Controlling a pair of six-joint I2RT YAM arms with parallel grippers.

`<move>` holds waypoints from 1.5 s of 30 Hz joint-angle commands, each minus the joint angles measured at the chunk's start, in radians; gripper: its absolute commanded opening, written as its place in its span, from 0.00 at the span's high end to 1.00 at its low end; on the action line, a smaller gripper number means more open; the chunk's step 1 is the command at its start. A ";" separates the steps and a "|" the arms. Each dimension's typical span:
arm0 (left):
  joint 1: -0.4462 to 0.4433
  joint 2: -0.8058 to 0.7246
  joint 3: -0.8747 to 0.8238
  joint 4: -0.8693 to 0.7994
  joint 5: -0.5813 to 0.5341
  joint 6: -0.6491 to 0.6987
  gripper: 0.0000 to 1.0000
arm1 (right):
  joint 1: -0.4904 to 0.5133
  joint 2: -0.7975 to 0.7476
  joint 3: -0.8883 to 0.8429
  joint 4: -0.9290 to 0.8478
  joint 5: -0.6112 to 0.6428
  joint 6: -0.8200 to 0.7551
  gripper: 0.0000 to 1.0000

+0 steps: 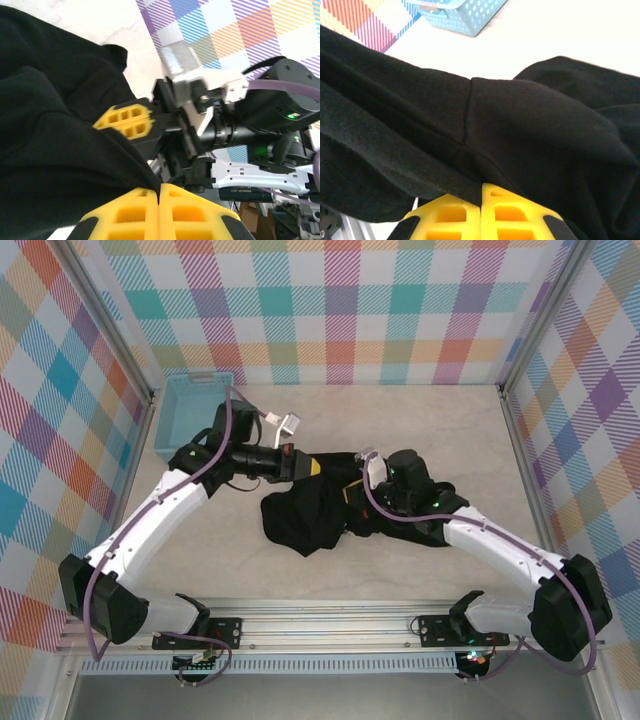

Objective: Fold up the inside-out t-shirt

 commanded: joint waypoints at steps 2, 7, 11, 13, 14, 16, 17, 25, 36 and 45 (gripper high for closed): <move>0.023 -0.033 0.025 -0.072 0.037 0.117 1.00 | -0.025 -0.049 0.034 -0.135 0.134 0.004 1.00; 0.023 -0.001 0.001 -0.069 0.075 0.171 1.00 | -0.026 -0.061 0.072 -0.198 0.190 -0.039 0.91; 0.003 0.021 -0.003 -0.008 0.119 0.155 1.00 | -0.026 -0.041 0.092 -0.218 0.132 -0.083 0.73; -0.016 0.036 0.004 0.014 0.115 0.138 1.00 | -0.026 -0.043 0.090 -0.203 0.085 -0.084 0.65; -0.030 0.047 0.015 0.016 0.115 0.134 1.00 | -0.026 -0.042 0.090 -0.199 0.069 -0.082 0.61; -0.051 0.065 0.037 0.016 0.102 0.126 1.00 | -0.026 -0.040 0.102 -0.216 0.075 -0.081 0.57; -0.061 0.074 0.049 0.017 0.090 0.122 1.00 | -0.028 -0.036 0.112 -0.236 0.093 -0.079 0.56; -0.137 0.125 0.057 0.055 0.045 0.115 1.00 | -0.169 -0.041 0.156 -0.372 0.233 0.047 0.50; -0.340 0.412 0.125 0.004 0.009 0.220 0.57 | -0.297 -0.063 0.171 -0.432 0.427 0.139 0.45; -0.032 0.195 -0.166 0.220 -0.554 0.028 0.30 | -0.279 0.257 0.262 -0.281 0.292 0.124 0.33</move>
